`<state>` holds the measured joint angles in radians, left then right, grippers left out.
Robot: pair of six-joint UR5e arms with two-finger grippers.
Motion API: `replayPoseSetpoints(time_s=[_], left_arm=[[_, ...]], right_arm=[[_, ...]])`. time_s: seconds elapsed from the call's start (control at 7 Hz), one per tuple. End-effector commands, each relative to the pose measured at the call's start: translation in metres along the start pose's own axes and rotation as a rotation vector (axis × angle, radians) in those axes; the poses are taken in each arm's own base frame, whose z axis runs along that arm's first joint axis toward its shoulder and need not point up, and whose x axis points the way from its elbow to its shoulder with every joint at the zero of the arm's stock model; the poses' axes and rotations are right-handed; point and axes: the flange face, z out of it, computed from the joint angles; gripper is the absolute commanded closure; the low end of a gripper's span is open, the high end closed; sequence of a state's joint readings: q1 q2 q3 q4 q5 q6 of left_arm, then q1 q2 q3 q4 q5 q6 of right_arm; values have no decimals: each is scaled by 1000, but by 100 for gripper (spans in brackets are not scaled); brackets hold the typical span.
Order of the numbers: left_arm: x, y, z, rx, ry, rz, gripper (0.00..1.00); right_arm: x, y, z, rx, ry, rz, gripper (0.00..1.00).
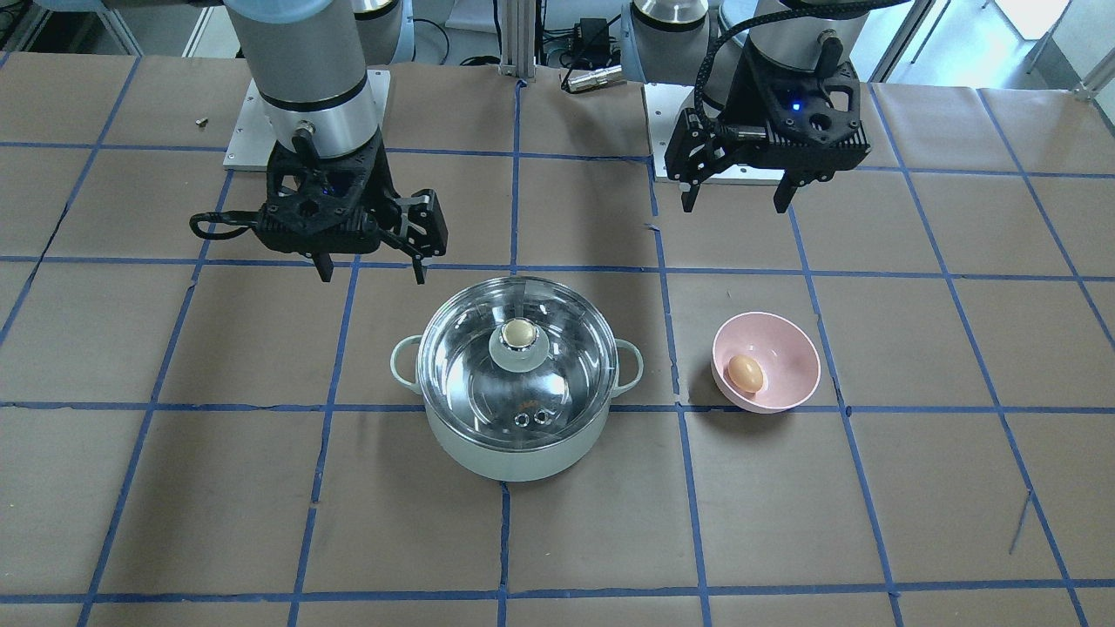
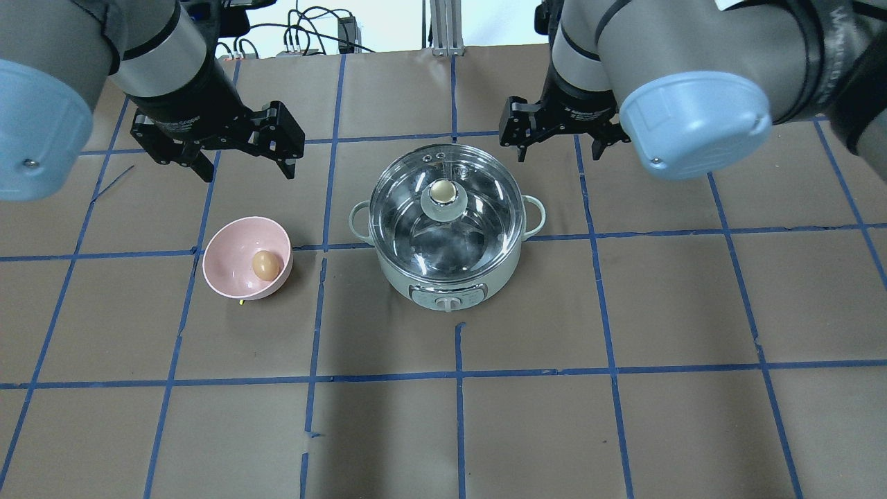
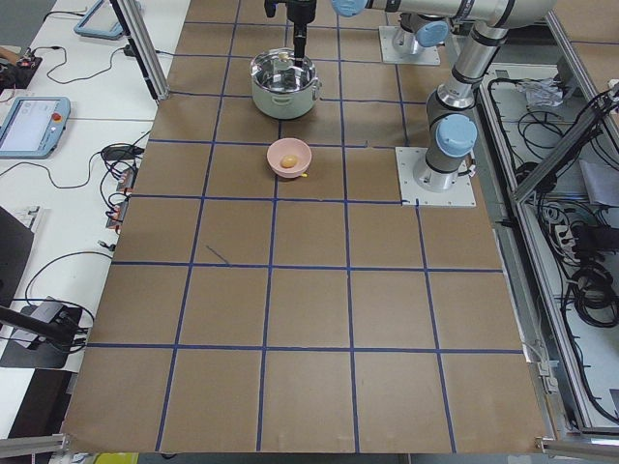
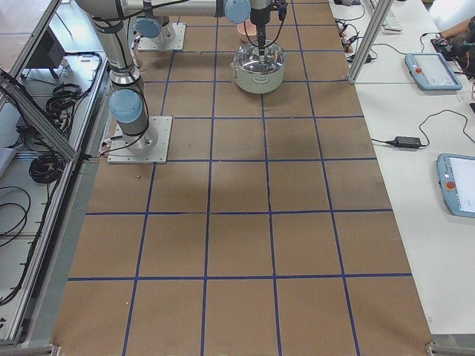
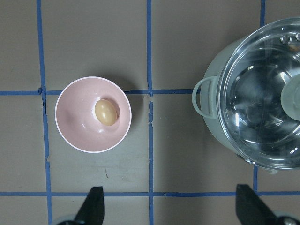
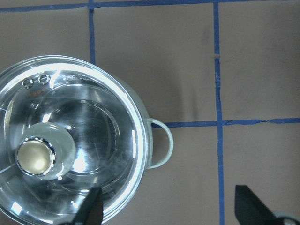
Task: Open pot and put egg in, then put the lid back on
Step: 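Move the right gripper over the glass lid knob on the steel pot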
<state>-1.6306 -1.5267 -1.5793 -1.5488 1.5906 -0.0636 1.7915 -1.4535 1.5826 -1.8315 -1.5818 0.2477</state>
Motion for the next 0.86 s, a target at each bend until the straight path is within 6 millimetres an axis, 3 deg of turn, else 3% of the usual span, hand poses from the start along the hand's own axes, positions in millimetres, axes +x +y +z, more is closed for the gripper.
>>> replayPoseSetpoints(time_s=[0.0,0.14,0.43,0.57,0.71], left_arm=[[-3,-1,0,1,-2,-5,0],[-4,-1,1,-5,-7,-7,0],[-3,-1,3,-2,-2,-5,0],[-4,-1,3,-2,-1,-7,0],[-4,-1,4,-4,-2,-10,0]], right_arm=[[-41,-9,19,31,-22,49,0],[-67,-6,30,49,-37,59,0],[-94,0,44,50,-48,104,0],[-116,8,58,47,-53,108,0],[-124,6,71,46,-55,107,1]])
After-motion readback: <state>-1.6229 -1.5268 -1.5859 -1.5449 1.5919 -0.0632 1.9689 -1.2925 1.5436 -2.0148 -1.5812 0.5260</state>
